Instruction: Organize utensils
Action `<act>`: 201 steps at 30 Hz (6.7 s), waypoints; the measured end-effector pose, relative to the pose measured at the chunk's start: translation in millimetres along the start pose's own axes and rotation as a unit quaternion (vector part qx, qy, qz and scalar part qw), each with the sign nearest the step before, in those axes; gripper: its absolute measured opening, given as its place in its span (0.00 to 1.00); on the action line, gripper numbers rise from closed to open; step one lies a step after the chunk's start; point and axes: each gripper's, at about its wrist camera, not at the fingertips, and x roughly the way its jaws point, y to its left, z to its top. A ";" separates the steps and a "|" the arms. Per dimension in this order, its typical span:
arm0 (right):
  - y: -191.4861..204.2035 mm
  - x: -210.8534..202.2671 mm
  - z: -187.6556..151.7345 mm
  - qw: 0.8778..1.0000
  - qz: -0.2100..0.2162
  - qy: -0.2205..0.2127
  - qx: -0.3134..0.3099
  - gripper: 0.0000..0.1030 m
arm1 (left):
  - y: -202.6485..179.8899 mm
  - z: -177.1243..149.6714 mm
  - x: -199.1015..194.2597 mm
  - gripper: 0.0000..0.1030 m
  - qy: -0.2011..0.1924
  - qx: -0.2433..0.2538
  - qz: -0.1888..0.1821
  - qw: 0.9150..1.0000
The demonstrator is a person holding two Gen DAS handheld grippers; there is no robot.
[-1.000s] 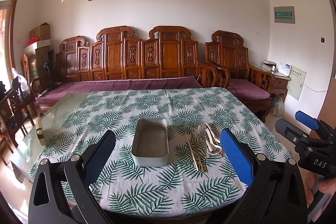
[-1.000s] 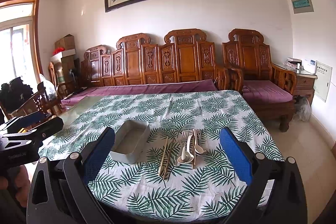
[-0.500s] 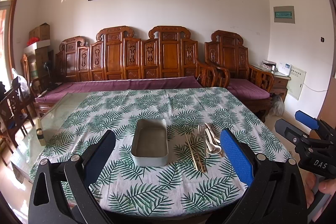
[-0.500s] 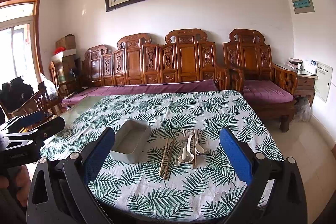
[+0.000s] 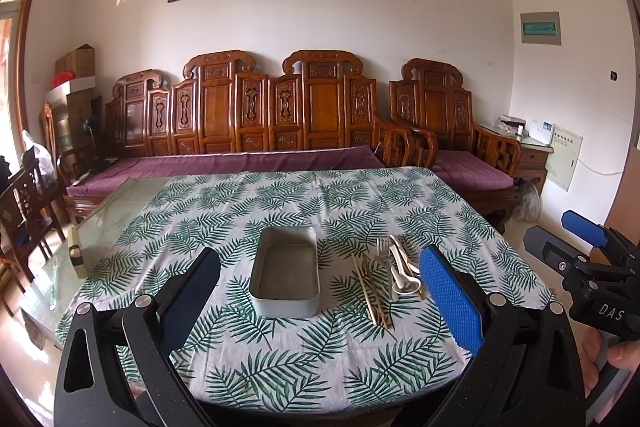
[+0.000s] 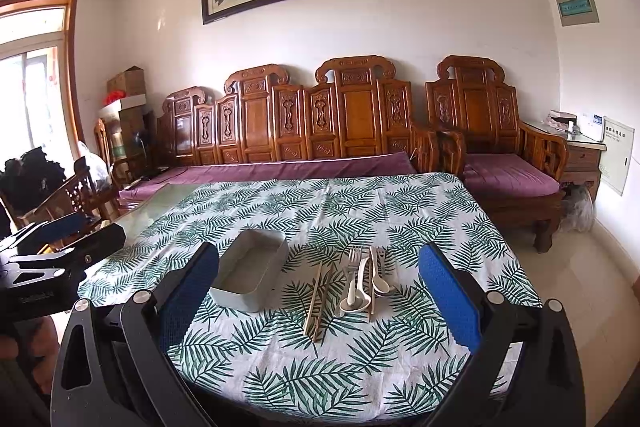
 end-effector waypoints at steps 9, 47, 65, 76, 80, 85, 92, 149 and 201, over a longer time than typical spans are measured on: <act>1.8 2.2 -2.3 1.000 0.000 0.004 0.001 0.97 | -2.0 -0.3 2.2 0.94 0.004 0.000 0.001 1.000; -74.5 184.1 -46.6 0.985 -0.016 0.165 -0.054 0.74 | -30.8 -29.3 160.2 0.94 0.126 0.065 -0.063 0.988; -116.8 302.6 -75.9 0.962 0.036 0.265 -0.049 0.34 | -47.0 -57.0 234.8 0.94 0.190 0.068 -0.083 0.976; -107.9 343.8 -93.2 0.947 0.061 0.307 -0.072 0.22 | -54.0 -62.2 256.1 0.94 0.204 0.075 -0.089 0.972; -107.3 348.0 -99.8 0.943 0.048 0.318 -0.089 0.16 | -55.5 -67.5 261.6 0.94 0.214 0.072 -0.094 0.970; -109.6 345.3 -101.8 0.942 0.047 0.317 -0.094 0.06 | -56.0 -71.3 267.2 0.93 0.219 0.067 -0.098 0.968; -108.6 337.1 -94.5 0.944 0.060 0.311 -0.095 0.02 | -63.5 -72.2 276.0 0.93 0.223 0.074 -0.096 0.967; -37.1 262.3 -48.2 0.957 0.114 0.243 -0.107 0.02 | -18.4 -22.1 308.3 0.04 0.241 0.034 -0.078 0.967; 134.2 334.8 -56.0 0.943 0.188 0.255 -0.105 0.09 | 152.3 -13.6 258.9 0.06 0.194 -0.005 -0.007 0.981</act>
